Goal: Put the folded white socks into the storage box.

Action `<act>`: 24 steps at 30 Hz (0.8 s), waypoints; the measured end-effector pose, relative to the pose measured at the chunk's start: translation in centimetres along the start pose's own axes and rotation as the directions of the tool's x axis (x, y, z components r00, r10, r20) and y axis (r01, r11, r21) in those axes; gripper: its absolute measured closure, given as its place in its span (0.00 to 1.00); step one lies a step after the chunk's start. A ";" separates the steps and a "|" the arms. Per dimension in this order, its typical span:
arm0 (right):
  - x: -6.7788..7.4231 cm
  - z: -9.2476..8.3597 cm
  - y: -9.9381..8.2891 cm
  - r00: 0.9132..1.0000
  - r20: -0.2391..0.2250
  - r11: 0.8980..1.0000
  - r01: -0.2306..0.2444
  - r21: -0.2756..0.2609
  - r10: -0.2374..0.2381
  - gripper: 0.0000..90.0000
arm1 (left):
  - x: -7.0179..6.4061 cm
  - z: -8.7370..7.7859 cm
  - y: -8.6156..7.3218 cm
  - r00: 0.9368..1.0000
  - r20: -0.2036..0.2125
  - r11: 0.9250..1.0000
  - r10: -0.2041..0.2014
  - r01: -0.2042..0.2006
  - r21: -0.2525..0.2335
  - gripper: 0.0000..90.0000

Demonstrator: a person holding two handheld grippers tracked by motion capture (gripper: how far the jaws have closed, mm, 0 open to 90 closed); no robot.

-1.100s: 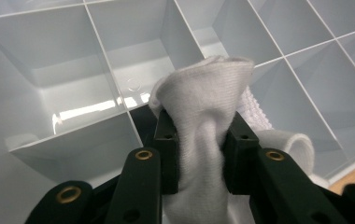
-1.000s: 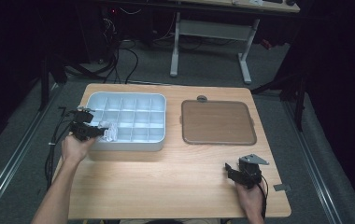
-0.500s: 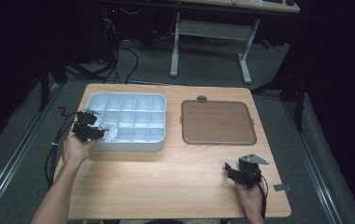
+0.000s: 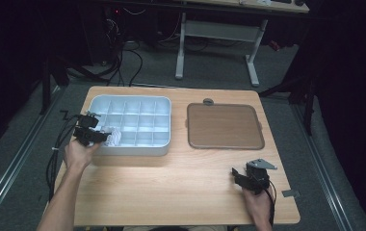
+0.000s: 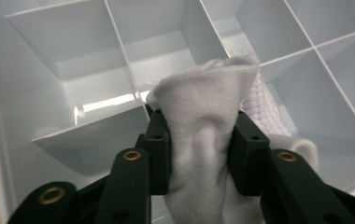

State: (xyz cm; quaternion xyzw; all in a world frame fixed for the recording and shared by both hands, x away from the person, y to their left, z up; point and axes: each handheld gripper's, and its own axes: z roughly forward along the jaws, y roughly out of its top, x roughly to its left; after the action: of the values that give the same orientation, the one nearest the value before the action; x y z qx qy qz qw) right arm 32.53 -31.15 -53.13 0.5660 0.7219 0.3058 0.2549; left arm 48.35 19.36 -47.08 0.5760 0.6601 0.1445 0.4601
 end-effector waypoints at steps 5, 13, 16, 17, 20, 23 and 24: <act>0.0 0.0 0.0 1.000 0.000 1.000 0.000 0.000 0.000 0.41 | 0.1 -0.4 0.3 1.000 0.002 1.000 -0.009 0.009 -0.017 0.63; 0.0 0.0 0.0 1.000 0.000 1.000 0.001 0.001 -0.001 0.41 | 0.3 -1.2 1.0 0.999 0.010 0.998 -0.031 0.032 -0.048 0.50; 0.0 0.0 0.0 1.000 0.000 1.000 0.001 0.000 -0.001 0.41 | 0.3 -1.7 1.3 0.999 0.019 0.997 -0.034 0.035 -0.068 0.46; 0.0 0.0 0.0 1.000 0.000 1.000 0.001 0.000 -0.001 0.41 | 0.3 -2.0 1.4 0.999 0.021 0.997 -0.033 0.035 -0.074 0.46; 0.0 0.0 0.0 1.000 0.000 1.000 0.001 0.000 -0.001 0.41 | 0.4 -2.6 1.7 0.999 0.020 0.995 -0.031 0.033 -0.092 0.45; 0.0 0.0 0.0 1.000 0.000 1.000 0.001 0.000 -0.001 0.41 | 0.2 -3.4 1.8 0.999 0.038 0.994 -0.018 0.022 -0.103 0.51; 0.0 0.0 0.0 1.000 0.000 1.000 0.000 0.001 0.000 0.41 | 0.1 -3.6 1.8 0.999 0.037 0.994 -0.010 0.014 -0.108 0.54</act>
State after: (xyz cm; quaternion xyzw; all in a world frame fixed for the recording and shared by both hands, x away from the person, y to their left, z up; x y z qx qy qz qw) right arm 32.52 -31.14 -53.12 0.5661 0.7222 0.3053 0.2547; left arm 46.70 21.16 -43.90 0.5488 0.6463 0.1665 0.5034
